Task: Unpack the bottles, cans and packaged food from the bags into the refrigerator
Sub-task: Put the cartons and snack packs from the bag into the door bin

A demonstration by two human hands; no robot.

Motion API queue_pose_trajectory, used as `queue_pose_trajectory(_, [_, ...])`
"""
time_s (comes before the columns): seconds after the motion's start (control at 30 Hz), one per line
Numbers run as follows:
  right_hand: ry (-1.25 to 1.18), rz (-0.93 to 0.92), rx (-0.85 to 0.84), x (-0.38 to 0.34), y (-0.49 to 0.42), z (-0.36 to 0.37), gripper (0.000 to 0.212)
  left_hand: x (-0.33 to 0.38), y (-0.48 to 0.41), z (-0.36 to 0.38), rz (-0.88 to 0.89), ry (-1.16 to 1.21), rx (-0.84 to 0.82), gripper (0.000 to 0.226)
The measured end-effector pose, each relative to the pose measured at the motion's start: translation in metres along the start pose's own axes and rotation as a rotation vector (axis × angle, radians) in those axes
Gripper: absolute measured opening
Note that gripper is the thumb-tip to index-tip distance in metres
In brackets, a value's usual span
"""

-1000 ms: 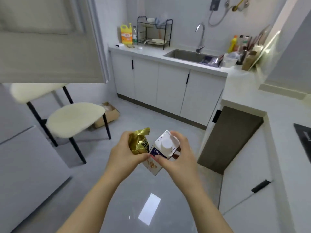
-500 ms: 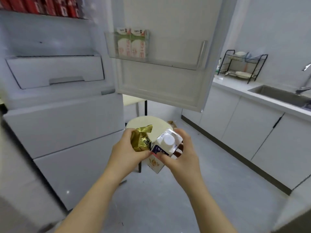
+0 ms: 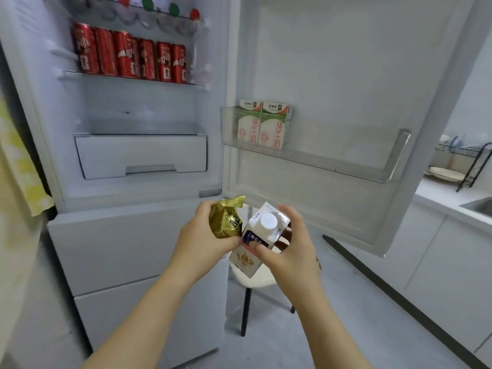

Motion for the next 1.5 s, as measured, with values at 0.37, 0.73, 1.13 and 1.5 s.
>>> queue_pose_trajectory(0.37, [-0.053, -0.047, -0.062, 0.022, -0.091, 0.051, 0.068, -0.026, -0.091, -0.022, 0.029, 0.041, 0.106, 0.053])
queue_pose_trajectory(0.73, [0.028, -0.096, 0.139, 0.008, -0.144, 0.085, 0.069, -0.035, -0.181, -0.042, 0.215, 0.099, -0.033, 0.053])
queue_pose_trajectory(1.13, [0.146, -0.333, 0.343, -0.085, -0.194, 0.076, 0.065, 0.052, -0.247, -0.080, 0.566, 0.123, -0.094, 0.051])
queue_pose_trajectory(1.5, [0.058, -0.385, 0.465, -0.153, -0.233, 0.023, 0.051, 0.146, -0.274, -0.089, 0.735, 0.269, -0.163, 0.054])
Point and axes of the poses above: each hand's wrist, its own y-axis away from the middle knuckle, its own z-axis out of the palm, x = y × z, the point moved 9 cm from there along -y, towards the middle knuckle, and after that the axes turned 11 degrees about -y, right-handed, at the moved point
